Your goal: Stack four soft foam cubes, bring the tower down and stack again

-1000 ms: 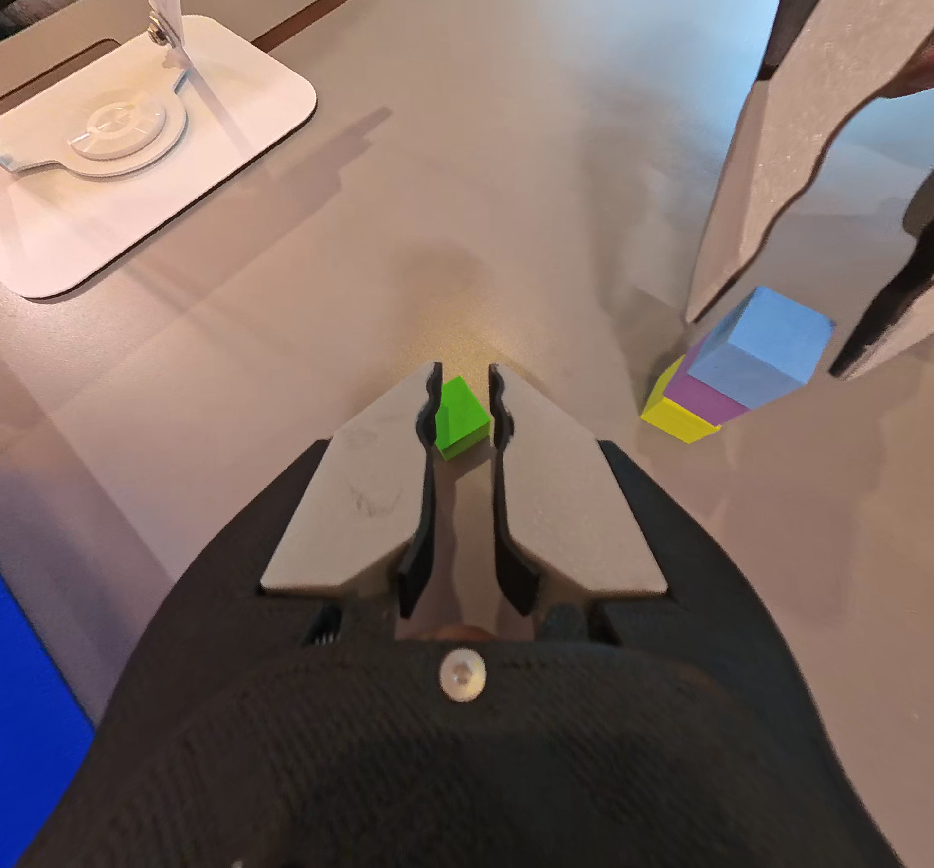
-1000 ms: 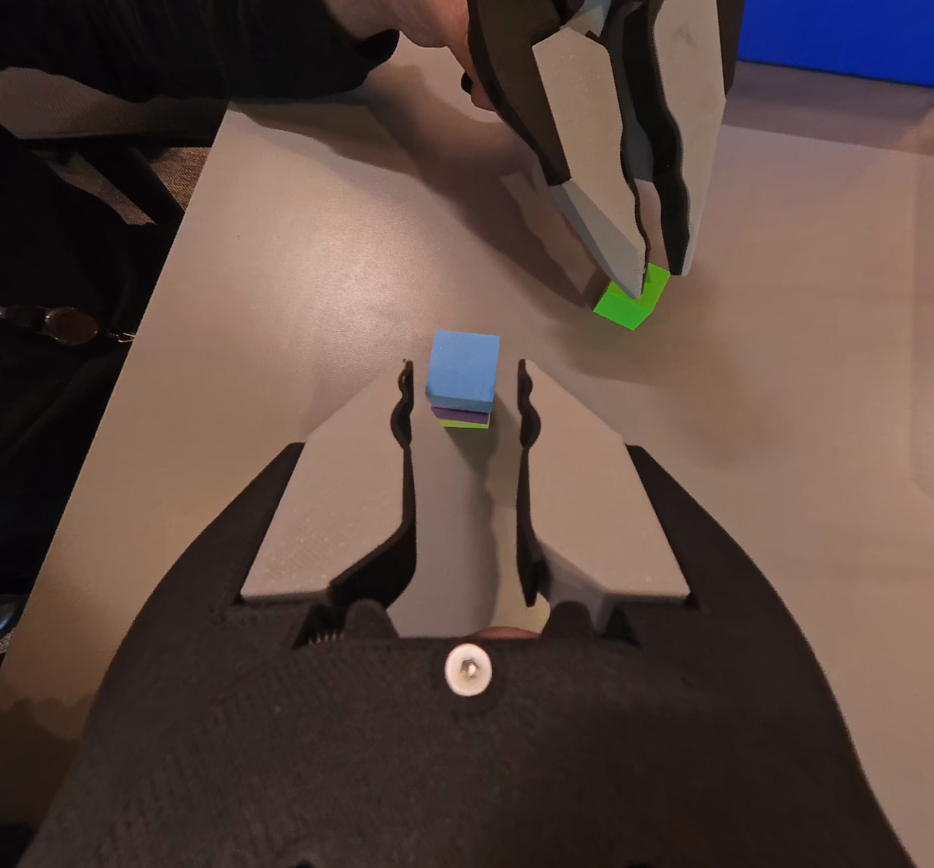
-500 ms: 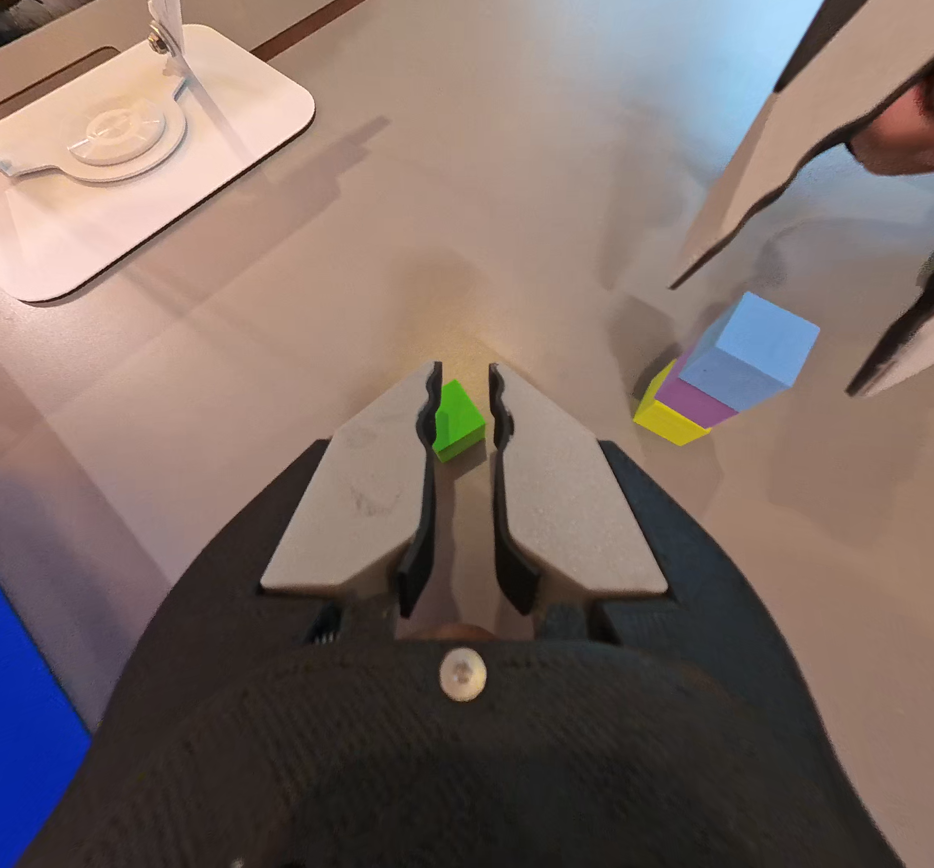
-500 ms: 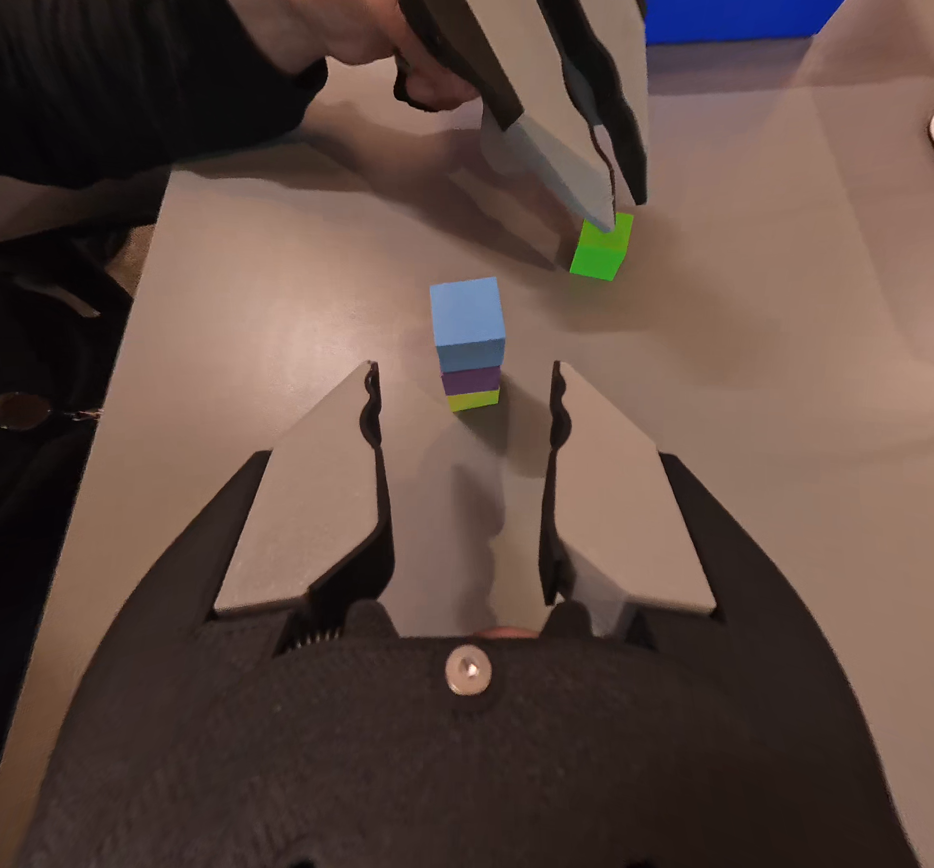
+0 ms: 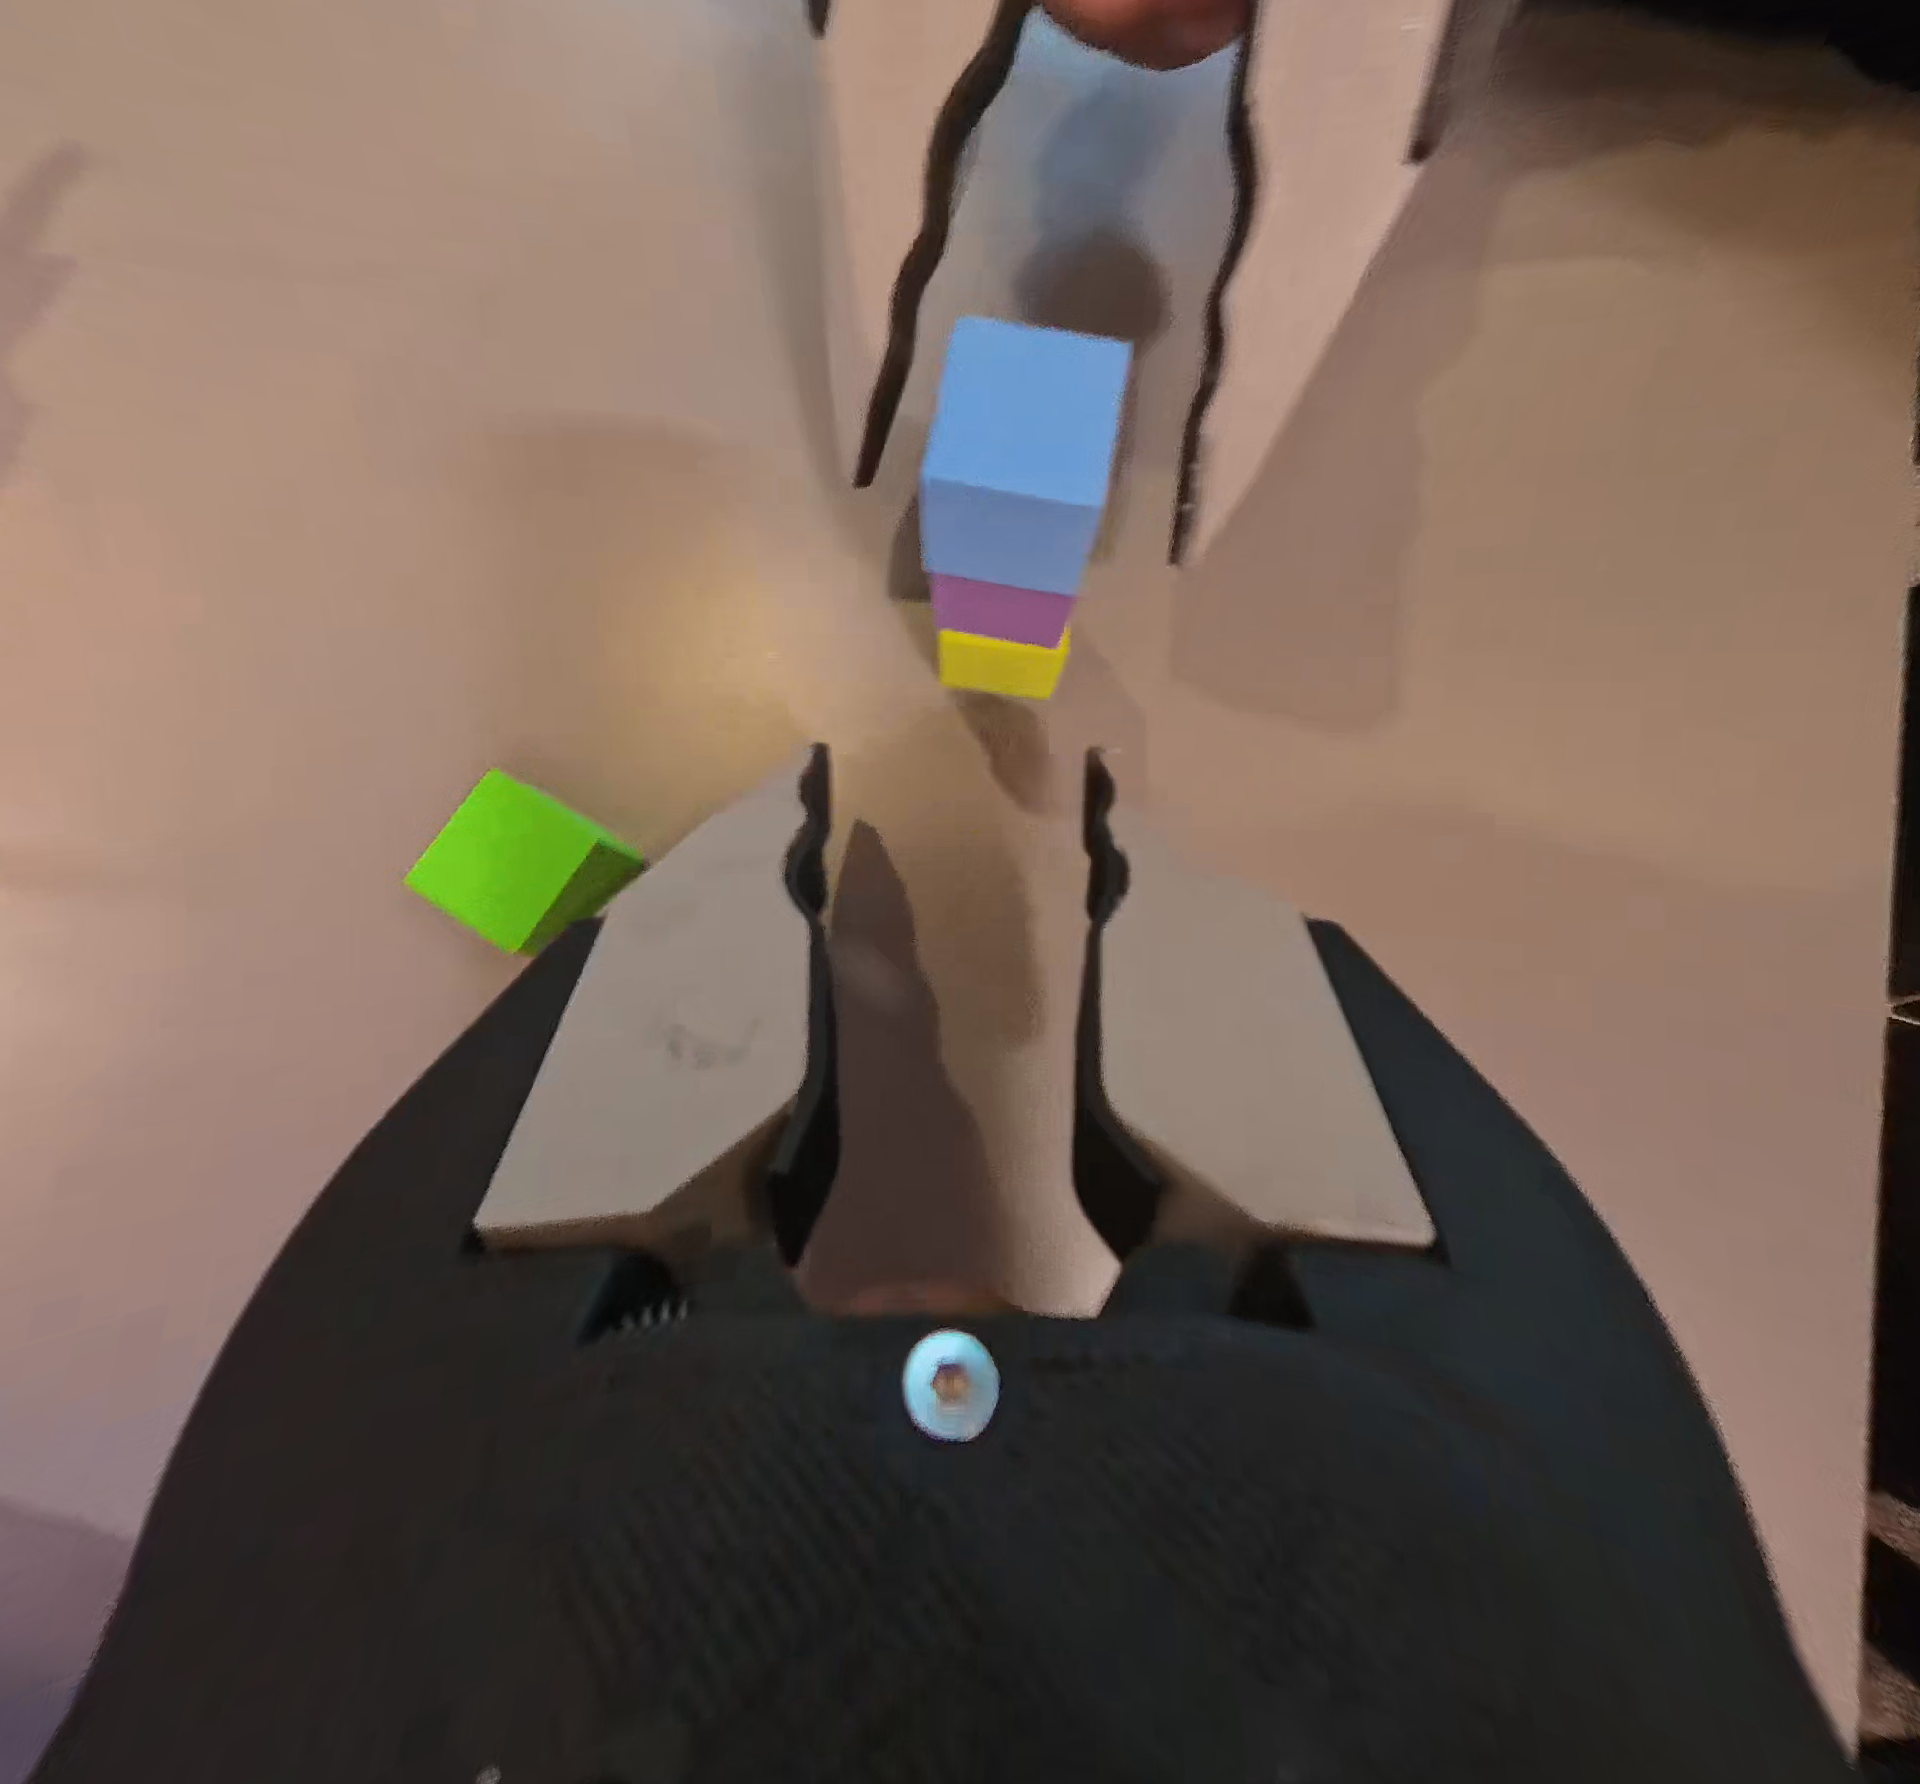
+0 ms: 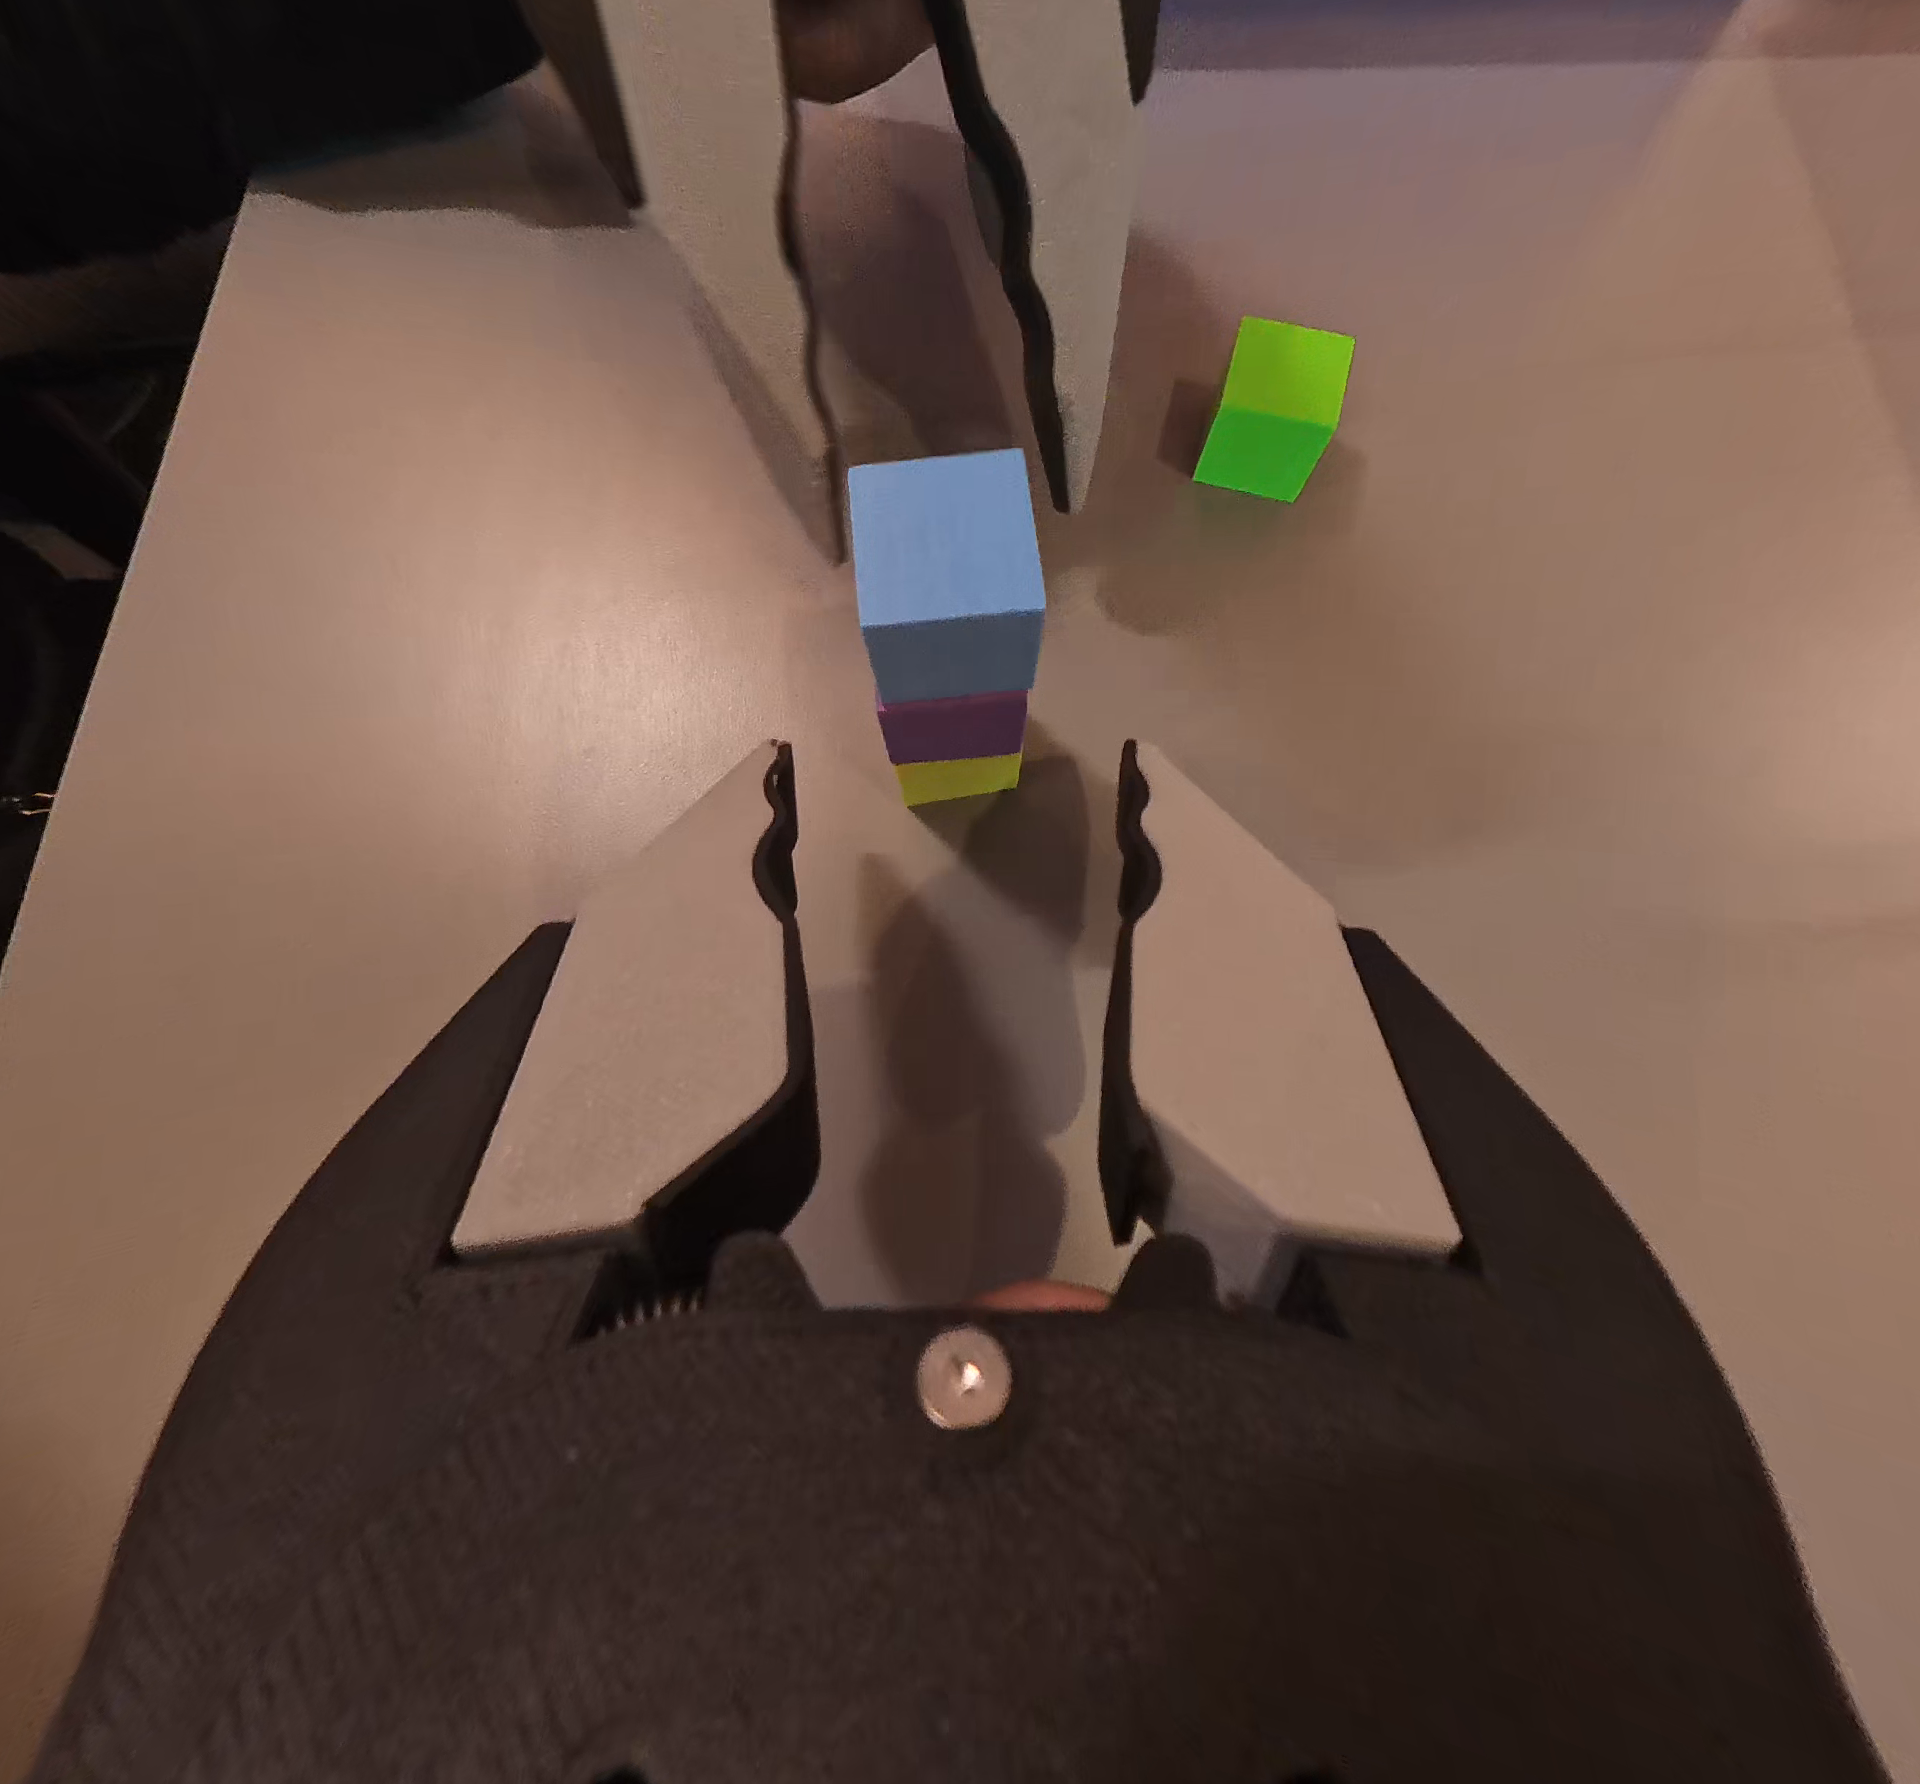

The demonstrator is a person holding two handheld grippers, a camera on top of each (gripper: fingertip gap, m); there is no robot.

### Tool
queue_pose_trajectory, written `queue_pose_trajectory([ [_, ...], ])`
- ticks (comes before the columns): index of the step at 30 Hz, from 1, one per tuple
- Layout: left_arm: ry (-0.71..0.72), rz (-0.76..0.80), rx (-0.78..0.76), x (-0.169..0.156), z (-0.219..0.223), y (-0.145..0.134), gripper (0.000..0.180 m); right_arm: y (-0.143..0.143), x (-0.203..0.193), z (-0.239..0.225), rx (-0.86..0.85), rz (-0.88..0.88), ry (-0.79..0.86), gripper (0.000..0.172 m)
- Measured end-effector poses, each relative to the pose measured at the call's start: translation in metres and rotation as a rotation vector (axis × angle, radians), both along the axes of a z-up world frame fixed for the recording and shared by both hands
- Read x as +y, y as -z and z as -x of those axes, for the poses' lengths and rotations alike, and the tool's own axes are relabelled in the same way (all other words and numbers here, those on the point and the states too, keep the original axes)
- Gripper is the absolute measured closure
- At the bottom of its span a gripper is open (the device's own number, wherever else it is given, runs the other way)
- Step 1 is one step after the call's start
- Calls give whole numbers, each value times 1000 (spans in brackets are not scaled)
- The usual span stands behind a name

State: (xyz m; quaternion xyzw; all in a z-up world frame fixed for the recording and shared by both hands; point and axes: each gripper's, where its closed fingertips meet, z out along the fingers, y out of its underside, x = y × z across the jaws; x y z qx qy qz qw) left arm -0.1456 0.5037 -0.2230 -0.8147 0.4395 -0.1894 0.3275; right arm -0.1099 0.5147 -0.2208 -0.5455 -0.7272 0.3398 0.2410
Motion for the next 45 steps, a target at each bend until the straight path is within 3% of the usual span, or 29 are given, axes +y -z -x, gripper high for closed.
queue_pose_trajectory([
  [3, 31, -29, -23, -2, -14, -3, 117, 0, -1, 0, 2, 7, -5, 112],
  [9, -37, -63, 13, 14, -20, 2, 119, 1, -1, 1, 0, -4, -7, 113],
  [31, 14, -43, 17, 6, -33, 7, 134, -4, 5, 1, 15, -21, -2, 118],
  [34, 18, -46, 20, 6, -33, 7, 134, -9, 8, -4, 27, -25, 3, 122],
  [40, 11, -40, 59, 8, -31, 16, 135, -18, 12, -7, 65, -36, 11, 159],
  [45, 10, -40, 65, 8, -32, 18, 136, -3, 7, -4, 2, -64, -5, 159],
])
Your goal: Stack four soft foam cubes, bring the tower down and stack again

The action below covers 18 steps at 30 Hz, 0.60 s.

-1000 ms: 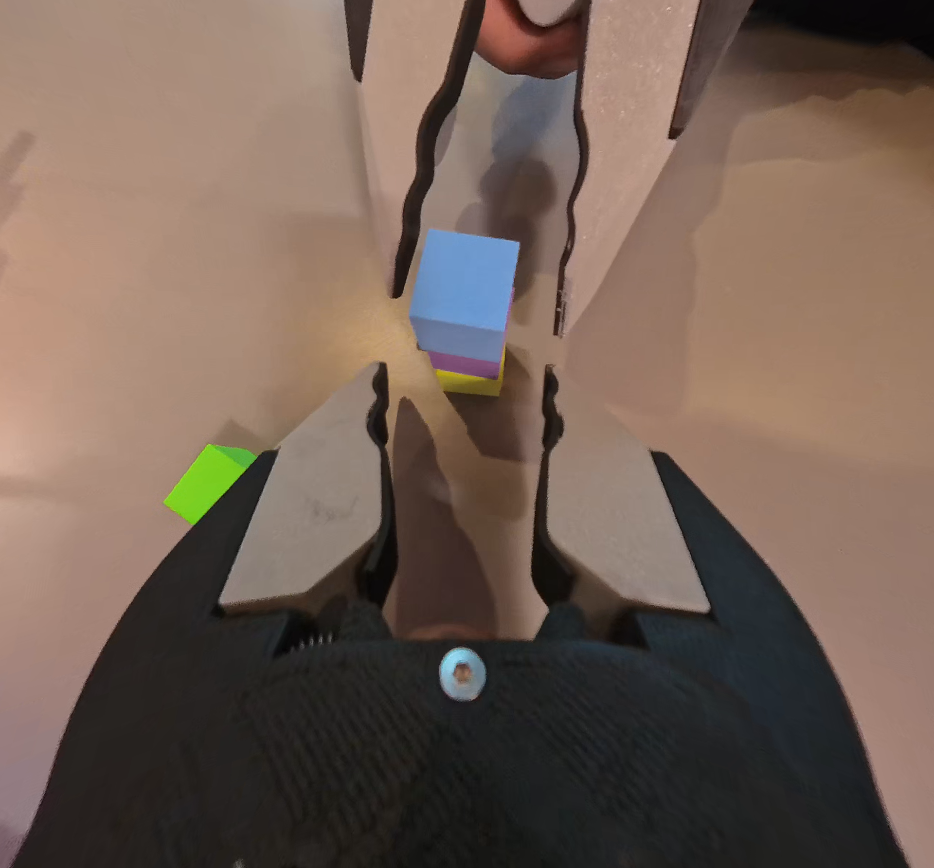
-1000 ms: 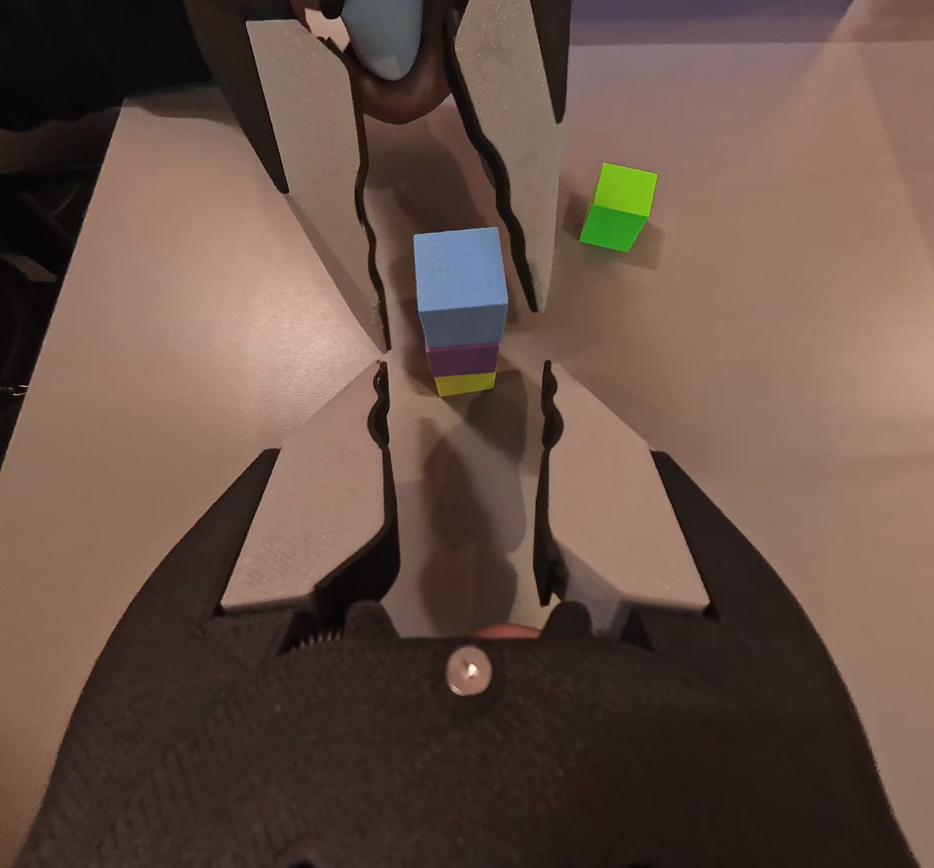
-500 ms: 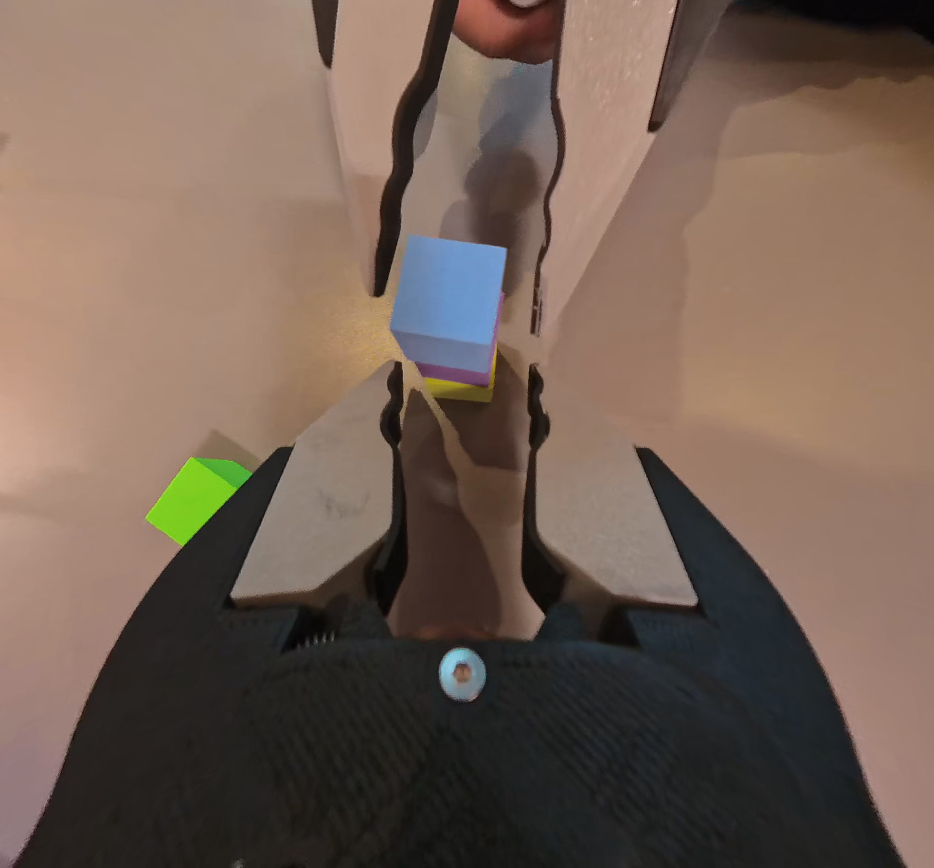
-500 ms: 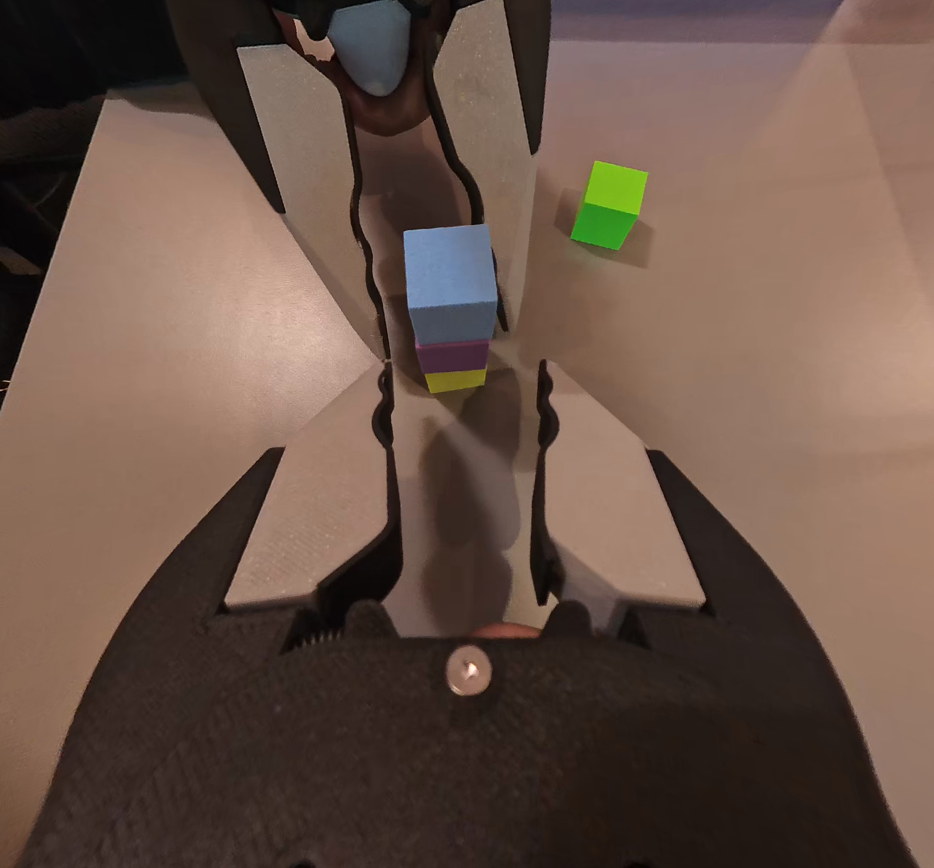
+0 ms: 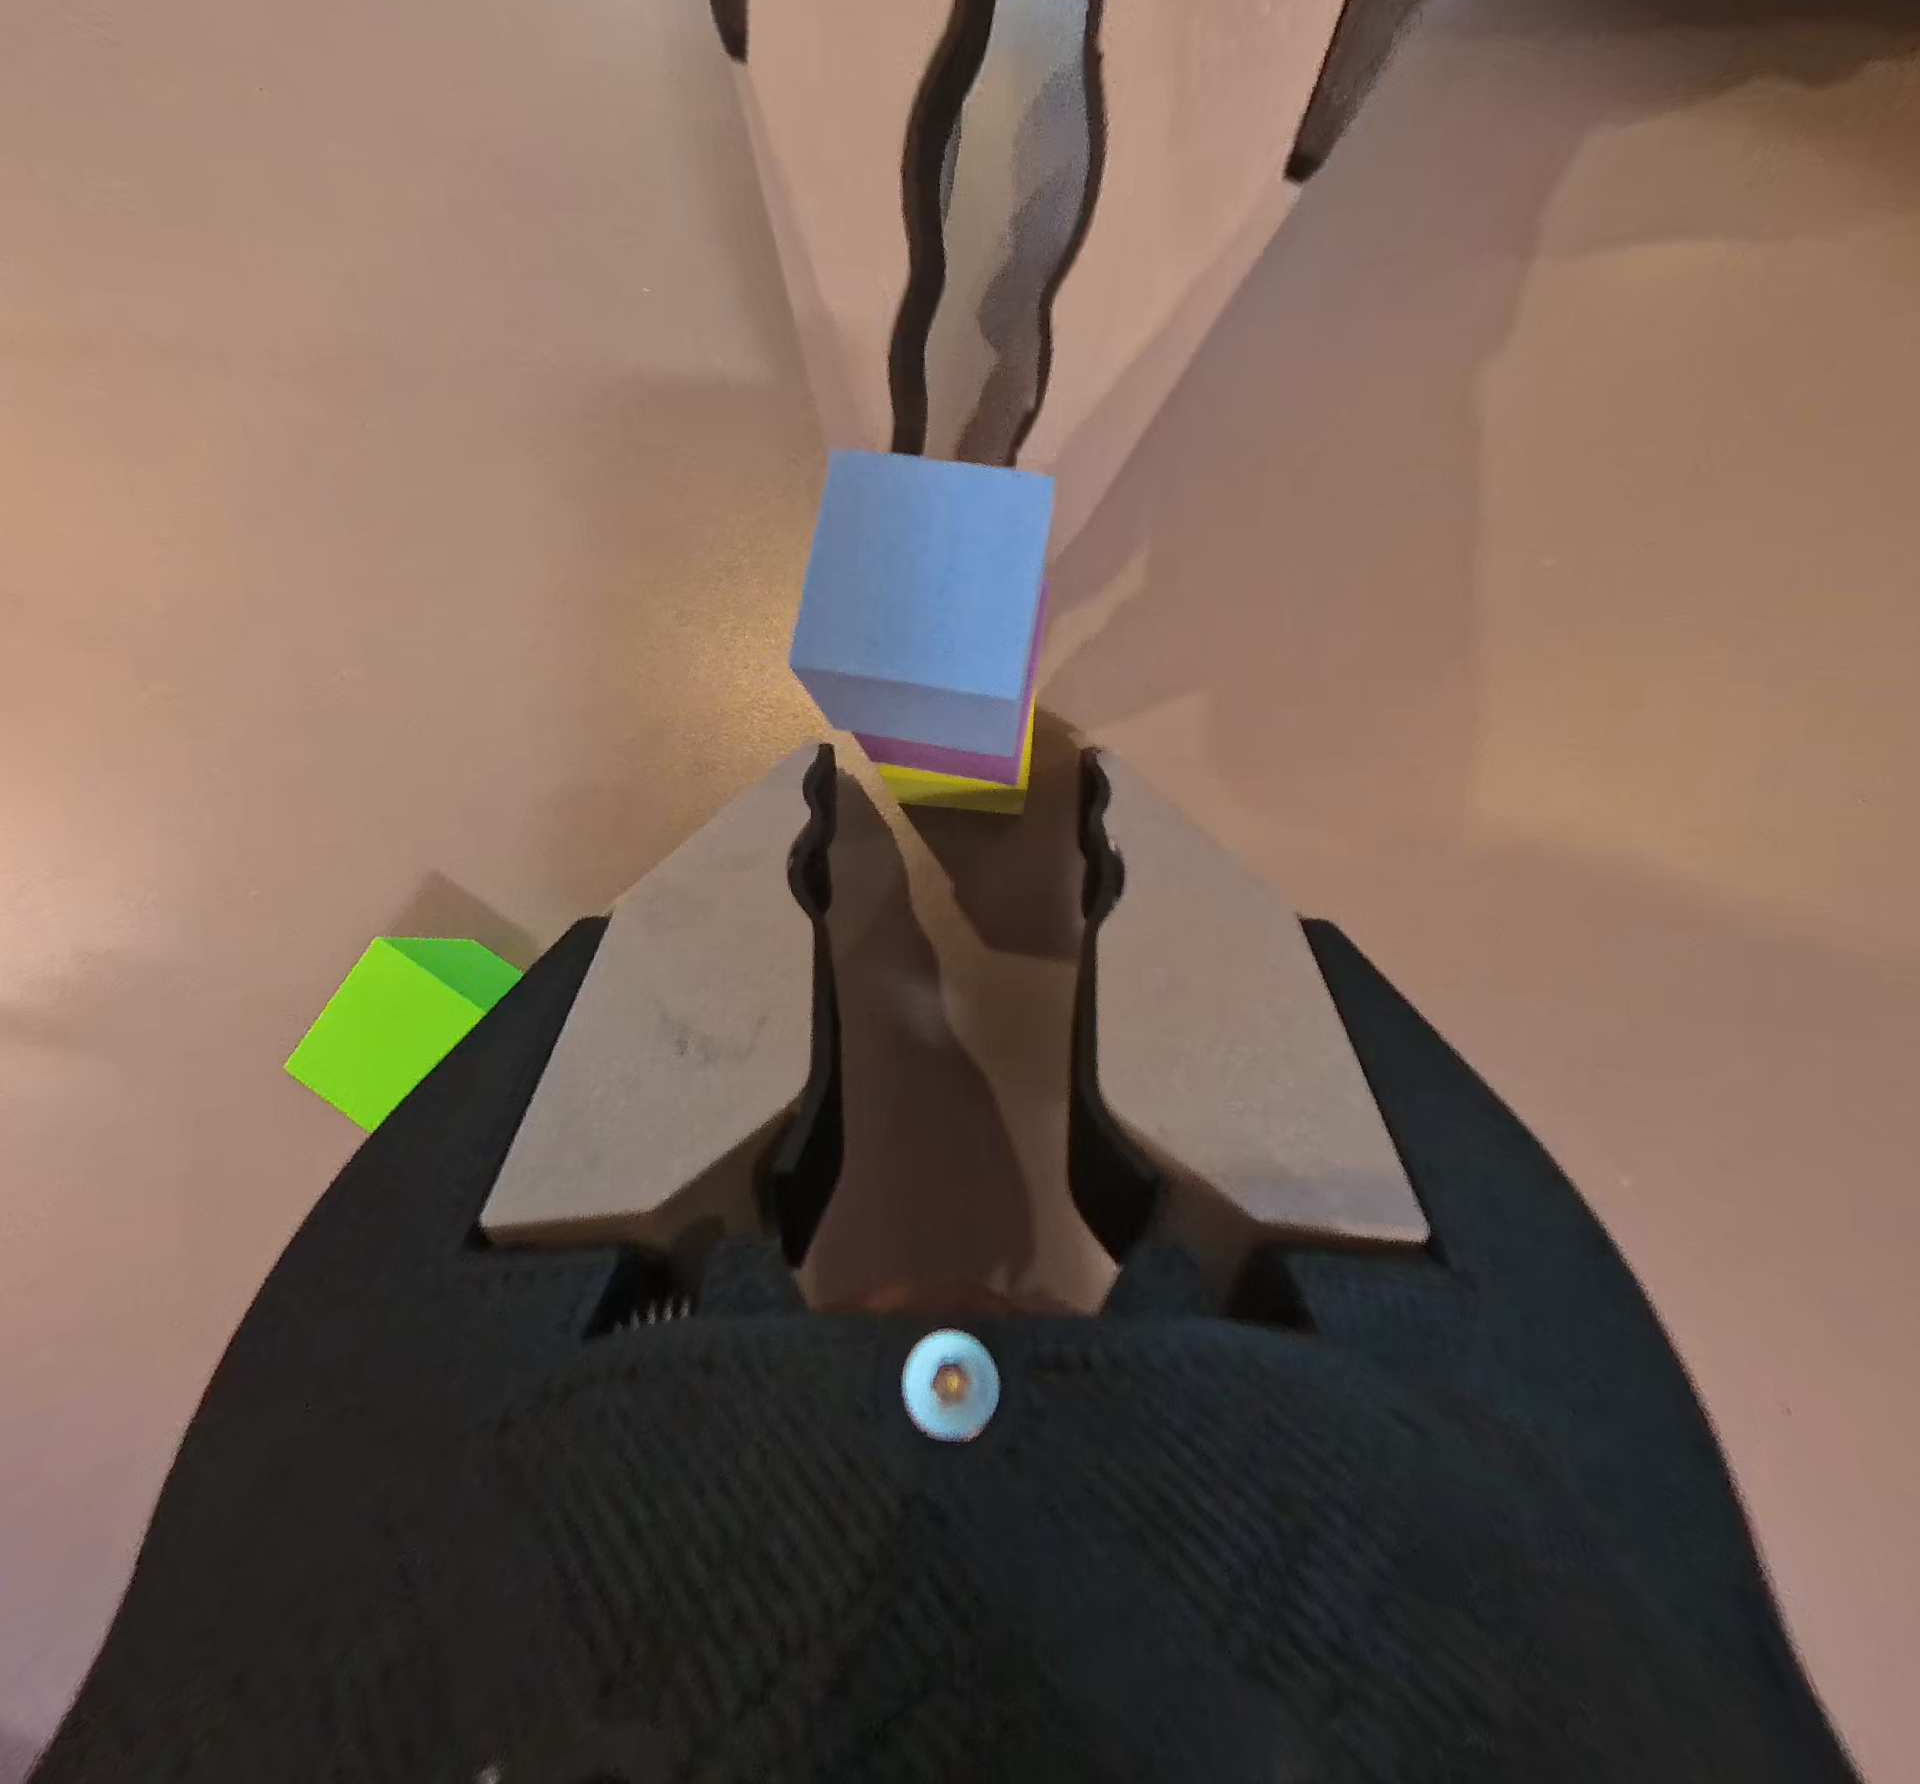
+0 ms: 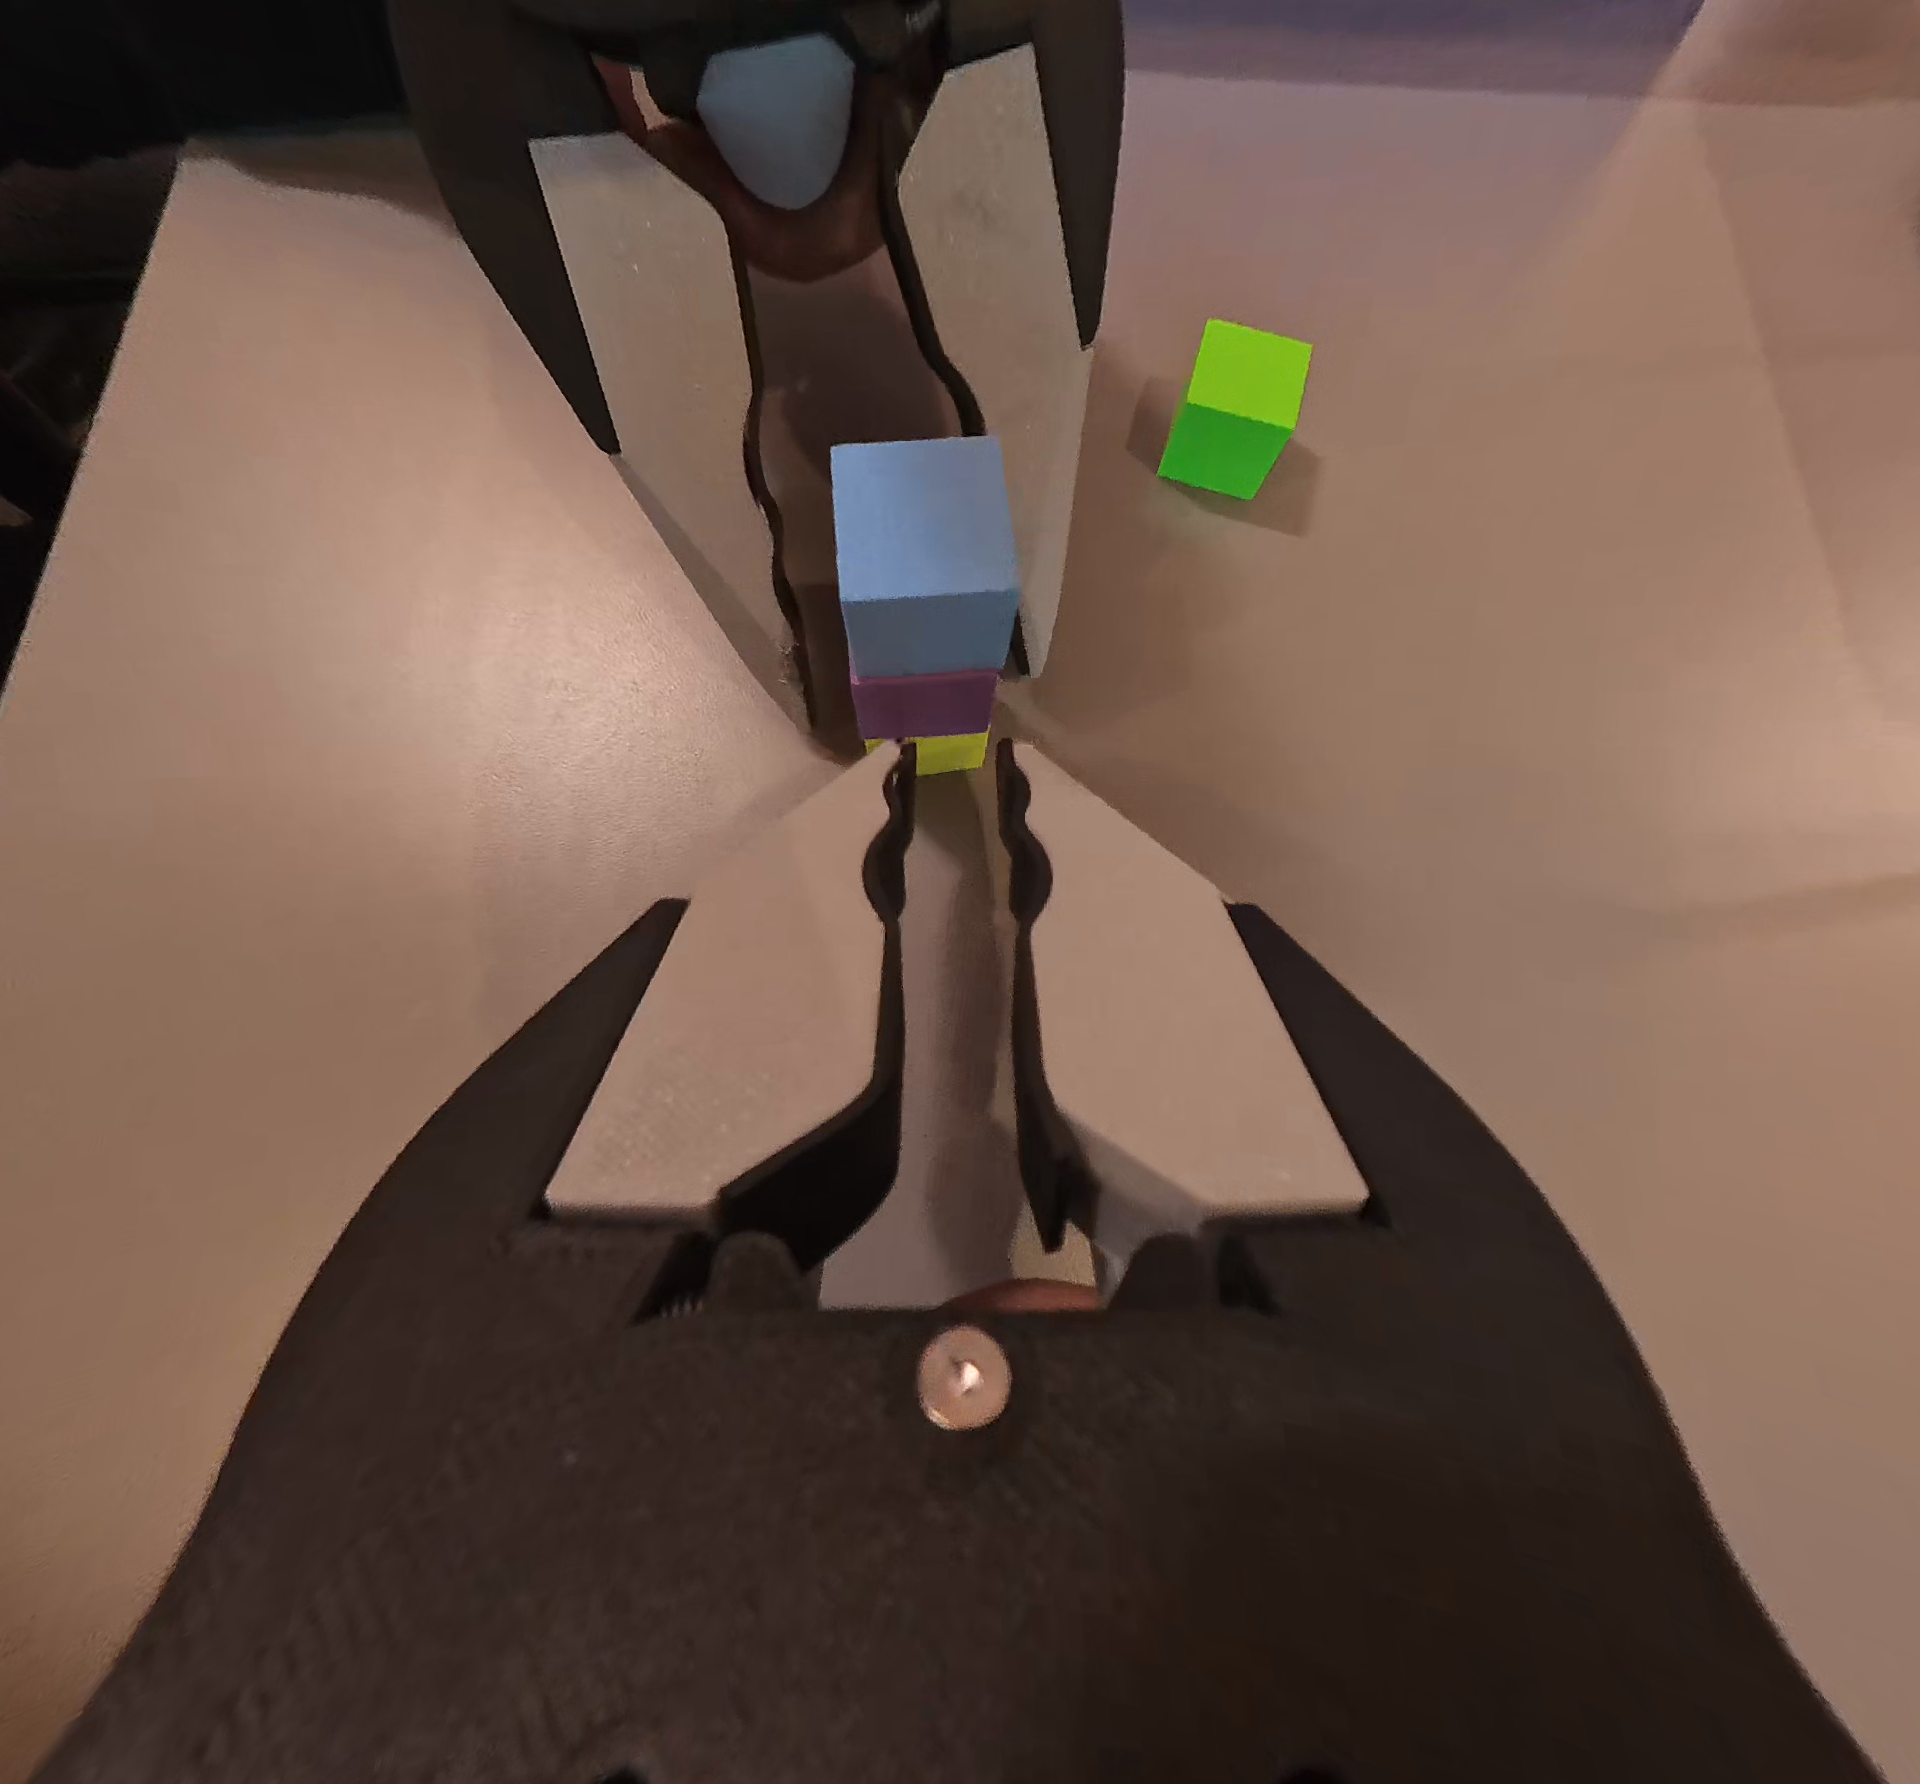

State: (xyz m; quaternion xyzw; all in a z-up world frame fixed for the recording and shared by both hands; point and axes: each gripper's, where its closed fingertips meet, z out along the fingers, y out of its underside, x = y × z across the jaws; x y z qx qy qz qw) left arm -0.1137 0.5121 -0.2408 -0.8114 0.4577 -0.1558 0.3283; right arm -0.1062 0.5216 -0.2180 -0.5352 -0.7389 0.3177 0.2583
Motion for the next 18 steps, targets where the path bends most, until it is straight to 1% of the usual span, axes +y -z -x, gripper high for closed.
queue_pose_trajectory([
  [6, 0, -14, -5, 1, -1, -2, 140, 0, 0, 1, 0, -3, 1, 159],
  [12, -4, -25, -24, 3, -2, -8, 140, -6, 3, 1, 25, 2, 16, 162],
  [18, 1, -9, -47, 1, -7, -13, 140, -6, -2, 3, 17, -4, 1, 164],
])
